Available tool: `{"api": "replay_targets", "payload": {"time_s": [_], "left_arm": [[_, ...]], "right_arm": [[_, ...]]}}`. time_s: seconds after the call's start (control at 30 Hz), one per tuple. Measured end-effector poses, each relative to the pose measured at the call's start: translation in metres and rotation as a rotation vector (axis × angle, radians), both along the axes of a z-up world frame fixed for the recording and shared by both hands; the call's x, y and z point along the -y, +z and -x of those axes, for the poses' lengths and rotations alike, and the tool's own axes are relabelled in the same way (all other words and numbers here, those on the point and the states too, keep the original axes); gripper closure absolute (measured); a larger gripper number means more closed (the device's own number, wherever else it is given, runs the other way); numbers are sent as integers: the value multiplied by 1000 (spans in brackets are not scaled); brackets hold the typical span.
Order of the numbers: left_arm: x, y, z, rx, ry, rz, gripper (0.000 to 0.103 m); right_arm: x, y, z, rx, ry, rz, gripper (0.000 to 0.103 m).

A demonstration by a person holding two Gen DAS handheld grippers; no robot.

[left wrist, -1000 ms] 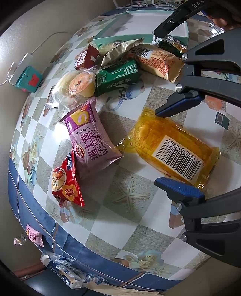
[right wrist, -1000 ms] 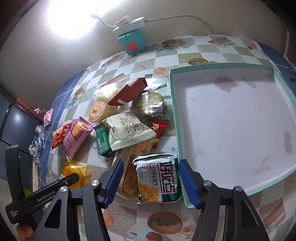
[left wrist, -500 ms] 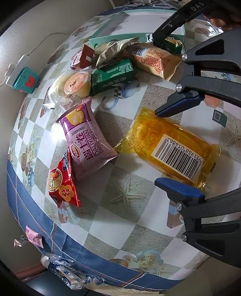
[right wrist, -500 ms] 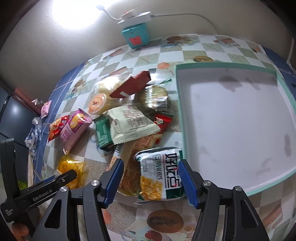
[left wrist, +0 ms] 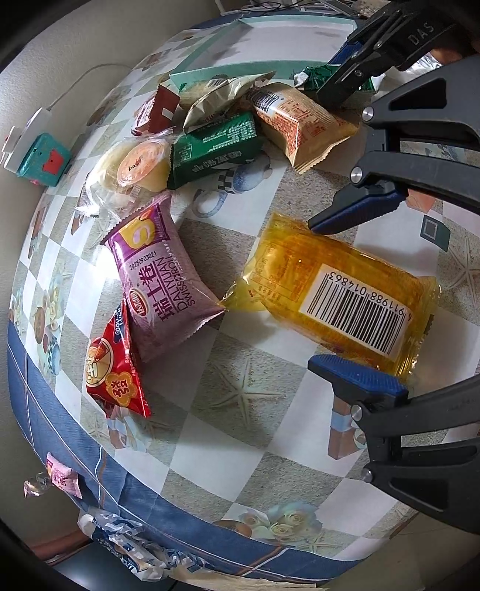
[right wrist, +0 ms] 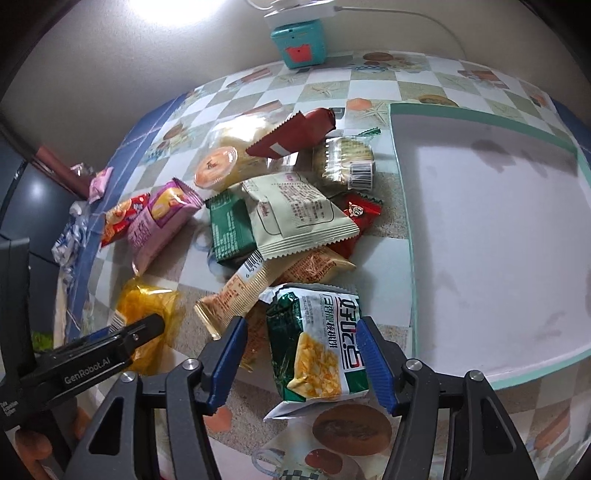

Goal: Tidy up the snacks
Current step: 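Grasp the yellow cake bag with the left tool while the right grasps the green chip bag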

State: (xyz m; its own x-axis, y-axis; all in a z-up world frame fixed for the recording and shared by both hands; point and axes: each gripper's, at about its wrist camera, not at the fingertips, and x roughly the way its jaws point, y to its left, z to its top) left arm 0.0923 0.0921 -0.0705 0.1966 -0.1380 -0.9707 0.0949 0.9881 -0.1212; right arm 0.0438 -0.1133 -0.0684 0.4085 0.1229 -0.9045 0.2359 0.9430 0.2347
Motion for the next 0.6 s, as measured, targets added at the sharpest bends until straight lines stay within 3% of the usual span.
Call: {"api": "replay_targets", "payload": {"time_s": [0.1, 0.27, 0.5, 0.6], "left_arm": [[0, -2, 0, -3, -1, -10, 34], [-1, -4, 2, -1, 2, -19, 34], [5, -2, 9, 28, -23, -40, 51], [6, -1, 11, 32, -20, -49, 54]], "right_arm": [[2, -4, 0, -22, -11, 3, 59], [8, -12, 0, -53, -30, -1, 62], [12, -8, 3, -51, -46, 7, 72], [15, -4, 4, -43, -55, 4, 73]]}}
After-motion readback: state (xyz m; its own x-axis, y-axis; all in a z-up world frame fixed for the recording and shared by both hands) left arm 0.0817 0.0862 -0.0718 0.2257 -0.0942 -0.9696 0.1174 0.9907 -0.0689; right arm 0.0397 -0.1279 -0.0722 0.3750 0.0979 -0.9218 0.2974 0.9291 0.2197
